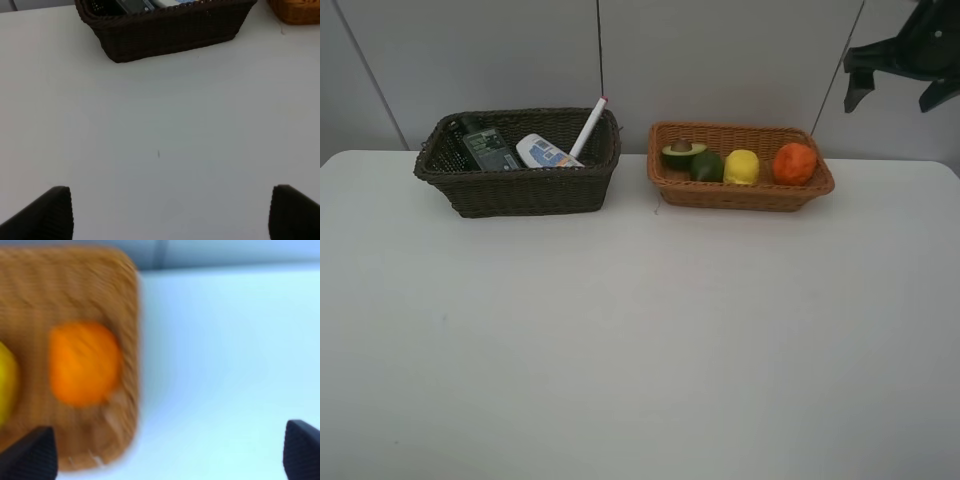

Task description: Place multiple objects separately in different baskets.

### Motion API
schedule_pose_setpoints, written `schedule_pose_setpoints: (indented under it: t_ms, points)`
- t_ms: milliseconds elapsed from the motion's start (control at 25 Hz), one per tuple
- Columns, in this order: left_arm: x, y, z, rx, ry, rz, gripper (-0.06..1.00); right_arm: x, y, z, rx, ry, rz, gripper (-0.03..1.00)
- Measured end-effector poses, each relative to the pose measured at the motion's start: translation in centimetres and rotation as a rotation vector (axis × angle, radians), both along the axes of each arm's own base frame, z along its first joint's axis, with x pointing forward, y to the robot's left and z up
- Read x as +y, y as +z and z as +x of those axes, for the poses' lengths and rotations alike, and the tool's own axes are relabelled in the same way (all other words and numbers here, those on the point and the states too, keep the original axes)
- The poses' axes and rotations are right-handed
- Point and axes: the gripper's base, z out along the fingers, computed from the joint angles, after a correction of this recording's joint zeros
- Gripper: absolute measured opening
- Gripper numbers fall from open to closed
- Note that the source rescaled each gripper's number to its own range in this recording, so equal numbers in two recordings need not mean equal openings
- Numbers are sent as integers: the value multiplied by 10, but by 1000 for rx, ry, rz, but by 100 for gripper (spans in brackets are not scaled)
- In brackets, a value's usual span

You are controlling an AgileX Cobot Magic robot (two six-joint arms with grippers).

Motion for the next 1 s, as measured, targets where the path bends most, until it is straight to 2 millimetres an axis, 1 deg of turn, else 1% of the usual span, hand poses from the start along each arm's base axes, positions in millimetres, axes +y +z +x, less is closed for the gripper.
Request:
schedule_pose_setpoints:
  t_ms: [40,80,120,160,280,360,440,520,560,600,720,840,1000]
  points:
    - [0,0,0,0,0,0,100,-1,-1,-12,19,-3,5,99]
    - [0,0,0,0,0,0,100,-1,1,-26,27,-4,8,99]
    - [0,0,0,0,0,0,100,-1,8,-40,18,-4,11,99]
    - [0,0,0,0,0,0,100,-1,8,-54,23,-3,12,99]
    - [0,0,0,0,0,0,100,0,21,-105,-5,4,12,99]
    - [0,0,0,0,0,0,100,1,20,-140,-11,6,14,99]
    - [0,0,0,0,0,0,100,1,24,-177,-56,9,15,99]
    - [0,0,0,0,0,0,100,0,19,-211,-86,11,15,99]
    - [0,0,0,0,0,0,100,1,22,-229,-123,12,17,99]
    - [0,0,0,0,0,0,100,1,19,-245,-143,10,24,99]
    - [0,0,0,0,0,0,100,3,19,-294,-267,8,65,99]
    - [0,0,0,0,0,0,100,7,18,-333,-399,11,124,99]
    - [0,0,0,0,0,0,100,10,19,-373,-563,24,160,99]
